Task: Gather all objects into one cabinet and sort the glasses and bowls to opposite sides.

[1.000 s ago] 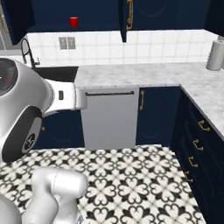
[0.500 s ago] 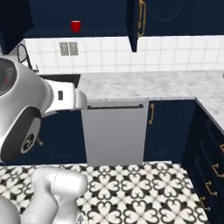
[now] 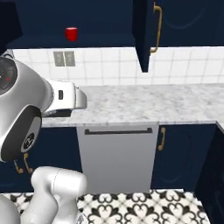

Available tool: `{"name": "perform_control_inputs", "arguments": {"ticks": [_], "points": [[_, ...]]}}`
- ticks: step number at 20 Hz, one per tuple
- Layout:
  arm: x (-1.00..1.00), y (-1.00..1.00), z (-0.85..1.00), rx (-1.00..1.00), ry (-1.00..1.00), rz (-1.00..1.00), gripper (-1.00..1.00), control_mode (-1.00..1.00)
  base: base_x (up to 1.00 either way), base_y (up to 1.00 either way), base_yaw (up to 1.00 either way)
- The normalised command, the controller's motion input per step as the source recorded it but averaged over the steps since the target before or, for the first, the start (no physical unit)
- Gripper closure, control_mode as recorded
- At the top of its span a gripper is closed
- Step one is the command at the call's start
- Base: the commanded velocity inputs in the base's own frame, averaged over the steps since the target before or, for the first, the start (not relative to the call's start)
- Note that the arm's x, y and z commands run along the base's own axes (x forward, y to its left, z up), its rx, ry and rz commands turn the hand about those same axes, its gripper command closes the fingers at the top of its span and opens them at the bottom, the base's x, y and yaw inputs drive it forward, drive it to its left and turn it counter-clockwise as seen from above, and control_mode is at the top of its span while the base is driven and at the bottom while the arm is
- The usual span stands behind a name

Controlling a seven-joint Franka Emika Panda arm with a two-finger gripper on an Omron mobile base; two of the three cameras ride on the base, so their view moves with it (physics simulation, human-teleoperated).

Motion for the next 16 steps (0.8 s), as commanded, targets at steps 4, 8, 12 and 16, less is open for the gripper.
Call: {"name": "perform_control_inputs", "arguments": {"ticks": [4,8,12,16], "points": [[0.0,0.0,0.0,0.0,0.0,0.0,-1.0,1.0,0.97,0.16,0.04],[0.0,0.0,0.0,0.0,0.0,0.0,-1.0,1.0,0.99,0.11,0.05],[0.0,0.0,0.0,0.0,0.0,0.0,-1.0,1.0,1.0,0.01,0.11],[0.0,0.0,0.0,0.0,0.0,0.0,-1.0,1.0,1.0,0.0,0.18]]}}
